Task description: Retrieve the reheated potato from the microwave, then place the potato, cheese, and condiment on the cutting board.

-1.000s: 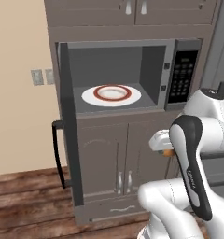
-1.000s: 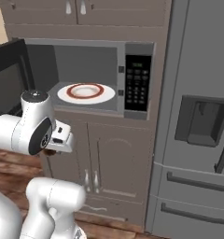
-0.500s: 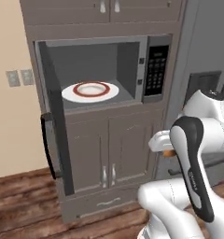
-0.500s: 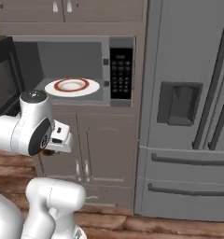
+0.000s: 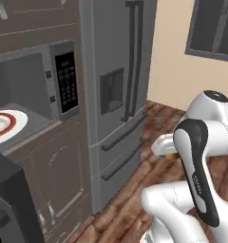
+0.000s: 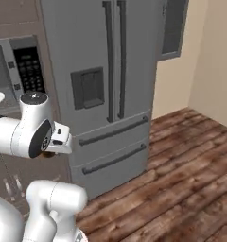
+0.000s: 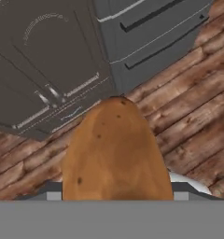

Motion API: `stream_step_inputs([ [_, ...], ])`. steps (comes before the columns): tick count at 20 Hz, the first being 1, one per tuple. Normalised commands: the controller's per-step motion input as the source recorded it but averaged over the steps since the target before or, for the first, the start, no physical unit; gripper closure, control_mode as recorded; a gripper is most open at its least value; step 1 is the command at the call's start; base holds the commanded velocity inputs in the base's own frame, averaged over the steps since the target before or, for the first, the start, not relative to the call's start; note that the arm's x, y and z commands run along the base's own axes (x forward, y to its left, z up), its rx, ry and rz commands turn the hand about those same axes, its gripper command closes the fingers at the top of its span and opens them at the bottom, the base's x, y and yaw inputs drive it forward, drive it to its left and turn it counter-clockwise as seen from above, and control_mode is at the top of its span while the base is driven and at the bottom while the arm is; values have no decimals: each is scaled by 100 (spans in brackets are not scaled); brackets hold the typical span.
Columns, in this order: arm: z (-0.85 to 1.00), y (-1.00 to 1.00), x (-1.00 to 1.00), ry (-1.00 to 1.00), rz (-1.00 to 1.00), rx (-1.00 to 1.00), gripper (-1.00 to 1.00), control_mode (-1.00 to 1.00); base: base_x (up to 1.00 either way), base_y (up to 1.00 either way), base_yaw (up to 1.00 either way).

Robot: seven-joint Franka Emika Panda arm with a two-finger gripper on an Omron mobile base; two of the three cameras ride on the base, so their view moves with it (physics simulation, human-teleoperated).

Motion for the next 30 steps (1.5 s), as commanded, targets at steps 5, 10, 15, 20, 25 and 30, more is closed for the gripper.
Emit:
stream_step_inputs([
  [5,0,0,0,0,0,0,100,100,0,0,-98],
  [10,0,0,0,0,0,0,100,100,0,0,-99],
  [15,0,0,0,0,0,0,100,100,0,0,-99],
  [20,0,0,0,0,0,0,100,100,0,0,-99],
  [25,0,0,0,0,0,0,100,100,0,0,-96],
  [30,0,0,0,0,0,0,100,100,3,0,-94],
])
